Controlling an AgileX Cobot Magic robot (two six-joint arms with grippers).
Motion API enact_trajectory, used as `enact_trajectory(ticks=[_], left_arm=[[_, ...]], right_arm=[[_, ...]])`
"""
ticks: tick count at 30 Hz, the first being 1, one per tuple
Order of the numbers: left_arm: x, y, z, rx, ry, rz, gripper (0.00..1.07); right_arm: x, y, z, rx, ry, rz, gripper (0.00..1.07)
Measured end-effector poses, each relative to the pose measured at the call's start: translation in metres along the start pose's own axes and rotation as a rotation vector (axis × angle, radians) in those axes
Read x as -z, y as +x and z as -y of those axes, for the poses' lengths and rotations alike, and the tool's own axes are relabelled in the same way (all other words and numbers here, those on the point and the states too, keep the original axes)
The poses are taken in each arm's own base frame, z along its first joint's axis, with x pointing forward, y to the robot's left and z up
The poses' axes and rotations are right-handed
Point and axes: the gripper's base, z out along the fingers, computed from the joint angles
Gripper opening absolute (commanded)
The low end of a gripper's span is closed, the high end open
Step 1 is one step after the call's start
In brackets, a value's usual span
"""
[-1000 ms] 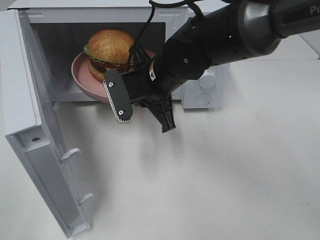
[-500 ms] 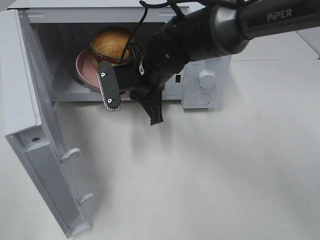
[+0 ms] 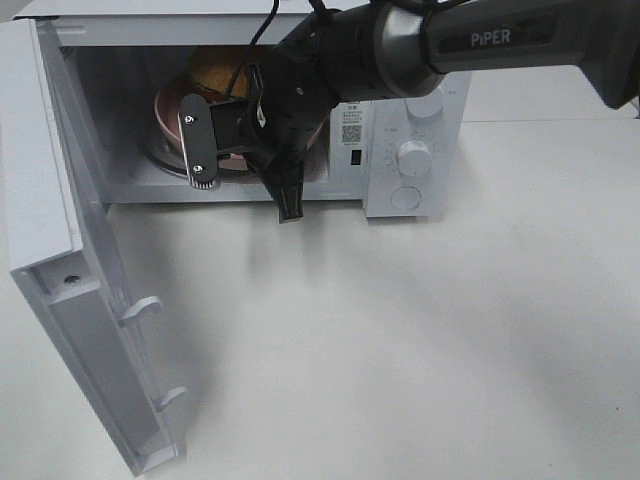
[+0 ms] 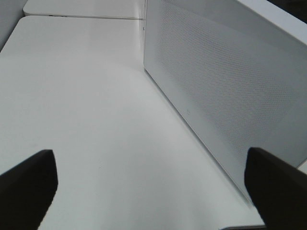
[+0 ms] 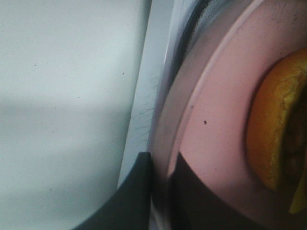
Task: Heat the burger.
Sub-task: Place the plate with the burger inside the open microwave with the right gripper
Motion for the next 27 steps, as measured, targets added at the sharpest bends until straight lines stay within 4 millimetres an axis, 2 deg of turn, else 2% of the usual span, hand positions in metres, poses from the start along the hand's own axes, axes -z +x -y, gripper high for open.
enact_trajectory(ticks=[11,20,27], left_arm=[[0.000,0.000,0.000,-0.001,-0.002,0.000,0.98],[0.000,0.000,0.000,-0.001,-0.003,0.000,0.98],[0.000,0.000,0.000,-0.001,-0.003,0.000,0.98]], right_arm=[[-0.015,-0.006,0.002,0.002,0.012,0.008,0.00],[-0.017,-0.013,0.001,0.011,0.026,0.028,0.00],[-0.017,-0.013,0.001,-0.003,0.028,0.030,0.12]])
